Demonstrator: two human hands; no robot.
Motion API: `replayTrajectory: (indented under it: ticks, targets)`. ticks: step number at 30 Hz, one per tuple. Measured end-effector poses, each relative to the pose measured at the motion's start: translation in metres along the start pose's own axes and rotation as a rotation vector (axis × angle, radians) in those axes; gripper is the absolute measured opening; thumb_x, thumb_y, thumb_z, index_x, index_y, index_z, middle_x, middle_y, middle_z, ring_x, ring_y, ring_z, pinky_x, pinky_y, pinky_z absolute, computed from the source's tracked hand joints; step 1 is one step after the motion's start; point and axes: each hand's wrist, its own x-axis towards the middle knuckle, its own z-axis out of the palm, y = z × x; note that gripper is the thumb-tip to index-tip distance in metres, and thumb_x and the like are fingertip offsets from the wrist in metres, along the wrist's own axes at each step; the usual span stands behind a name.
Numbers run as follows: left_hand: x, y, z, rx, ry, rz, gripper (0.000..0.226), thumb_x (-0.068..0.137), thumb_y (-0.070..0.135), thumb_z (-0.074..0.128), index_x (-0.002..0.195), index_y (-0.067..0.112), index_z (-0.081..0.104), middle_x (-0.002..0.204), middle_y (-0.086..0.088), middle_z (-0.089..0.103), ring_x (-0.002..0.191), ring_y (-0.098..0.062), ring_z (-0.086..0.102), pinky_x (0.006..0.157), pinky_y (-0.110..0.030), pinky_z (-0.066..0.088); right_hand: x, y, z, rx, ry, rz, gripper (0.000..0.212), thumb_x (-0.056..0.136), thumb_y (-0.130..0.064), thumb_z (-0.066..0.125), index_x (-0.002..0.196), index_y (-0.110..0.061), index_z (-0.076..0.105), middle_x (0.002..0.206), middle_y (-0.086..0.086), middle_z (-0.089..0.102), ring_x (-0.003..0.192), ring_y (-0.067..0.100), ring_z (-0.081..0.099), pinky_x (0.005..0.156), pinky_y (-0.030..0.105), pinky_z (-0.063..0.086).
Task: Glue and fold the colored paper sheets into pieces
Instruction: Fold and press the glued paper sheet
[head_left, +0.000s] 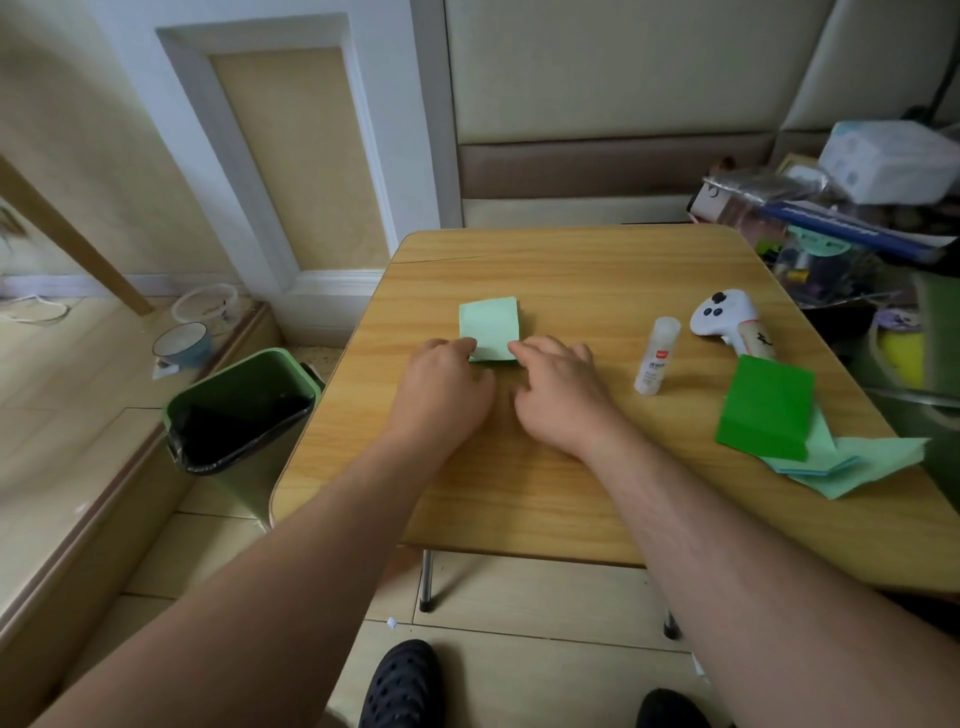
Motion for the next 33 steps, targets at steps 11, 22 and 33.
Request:
replayTrajectory:
  ticks: [11,22,33]
  targets:
    - [-0.003,0.002,0.003,-0.043,-0.055,-0.007,0.054,0.095,0.019,0.059,0.149,0.015,0.051,0.144,-0.016,0.048,0.138,-0.026,0.042,0.101,-0.022,0.033,-0.006,-0.002,0.0,-0.041,0.018,0.018,0.048,0.103,-0.027,0.046,0.151,-0.023,0.046,0.159,-0.003,0.037,0.135,0.032,0.033,0.112,0.048,0.039]
    - [-0.003,0.001,0.014,0.07,-0.04,0.195,0.047,0.092,0.01,0.05,0.137,0.011,0.065,0.139,-0.007,0.065,0.131,-0.028,0.055,0.108,-0.036,0.042,-0.01,-0.001,0.0,-0.16,-0.002,-0.009,0.029,0.105,-0.033,0.039,0.124,-0.027,0.06,0.147,-0.02,0.048,0.124,0.026,0.035,0.088,0.046,0.034]
    - [-0.001,0.0,0.017,0.169,-0.042,0.234,0.047,0.09,0.02,0.042,0.127,0.013,0.069,0.126,-0.006,0.07,0.12,-0.031,0.06,0.099,-0.047,0.051,-0.038,0.012,-0.02,-0.036,0.113,-0.065,0.039,0.102,-0.028,0.048,0.137,-0.03,0.064,0.146,-0.011,0.054,0.132,0.024,0.039,0.11,0.046,0.043]
